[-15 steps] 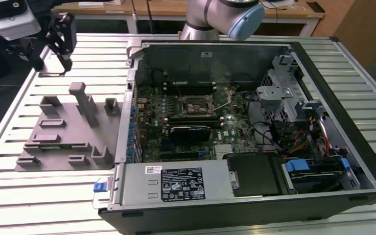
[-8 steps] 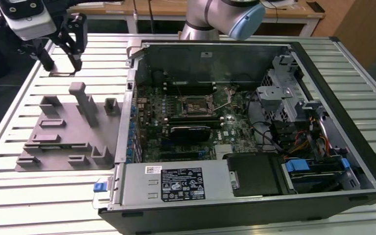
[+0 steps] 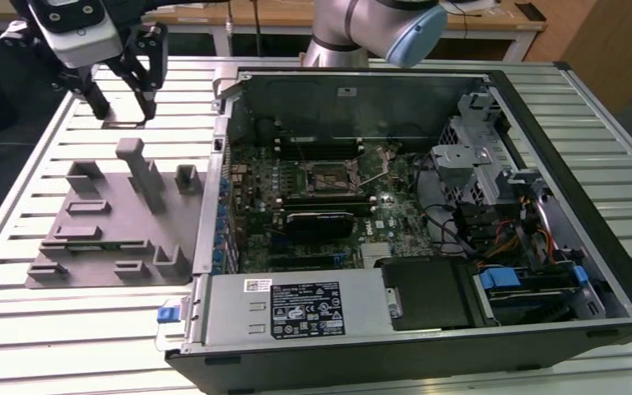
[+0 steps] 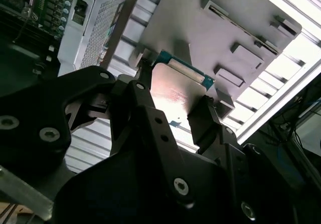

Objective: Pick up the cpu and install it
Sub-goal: 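Pick up the cpu and move it towards the insertion slot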

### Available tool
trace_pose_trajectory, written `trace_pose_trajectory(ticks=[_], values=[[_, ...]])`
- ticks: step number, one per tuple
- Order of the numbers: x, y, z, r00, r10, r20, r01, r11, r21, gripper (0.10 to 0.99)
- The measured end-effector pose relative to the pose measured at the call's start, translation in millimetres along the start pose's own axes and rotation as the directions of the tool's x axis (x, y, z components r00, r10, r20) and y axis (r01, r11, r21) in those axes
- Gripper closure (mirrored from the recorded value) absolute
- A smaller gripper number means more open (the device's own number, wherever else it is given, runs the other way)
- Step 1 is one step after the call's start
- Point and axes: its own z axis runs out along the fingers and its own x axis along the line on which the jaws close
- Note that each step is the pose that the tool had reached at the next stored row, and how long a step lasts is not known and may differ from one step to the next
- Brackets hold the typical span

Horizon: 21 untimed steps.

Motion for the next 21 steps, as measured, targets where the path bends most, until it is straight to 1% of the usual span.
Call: trace_pose_trajectory(ticks=[21], values=[[-49.7, 1.5, 1.5, 1.0, 0.0, -0.0001, 0.0, 1.0, 0.0, 0.545]])
